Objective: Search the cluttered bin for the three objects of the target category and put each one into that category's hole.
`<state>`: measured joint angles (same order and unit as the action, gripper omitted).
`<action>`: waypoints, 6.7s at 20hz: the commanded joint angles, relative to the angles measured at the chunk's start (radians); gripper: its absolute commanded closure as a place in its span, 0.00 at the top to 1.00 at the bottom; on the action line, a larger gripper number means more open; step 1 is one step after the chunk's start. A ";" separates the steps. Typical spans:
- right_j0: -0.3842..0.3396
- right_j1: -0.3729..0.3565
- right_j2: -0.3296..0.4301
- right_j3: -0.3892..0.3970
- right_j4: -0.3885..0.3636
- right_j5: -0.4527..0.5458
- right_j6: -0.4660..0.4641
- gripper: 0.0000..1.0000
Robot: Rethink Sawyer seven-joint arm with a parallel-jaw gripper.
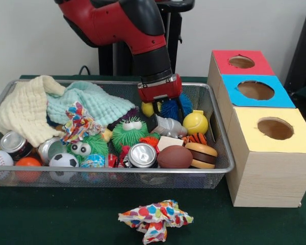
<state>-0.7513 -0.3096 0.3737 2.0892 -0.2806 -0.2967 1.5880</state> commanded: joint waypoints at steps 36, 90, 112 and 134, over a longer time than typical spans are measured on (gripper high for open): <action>-0.018 0.091 0.087 -0.223 0.030 0.071 0.176 0.00; -0.010 -0.096 0.082 -0.151 0.021 0.324 0.093 1.00; 0.284 -0.079 -0.246 -0.405 -0.386 0.270 -0.046 1.00; 0.000 0.073 0.018 -0.217 -0.058 0.236 0.261 1.00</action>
<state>-0.6838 -0.3648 0.3066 1.9122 -0.4402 -0.0758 1.5884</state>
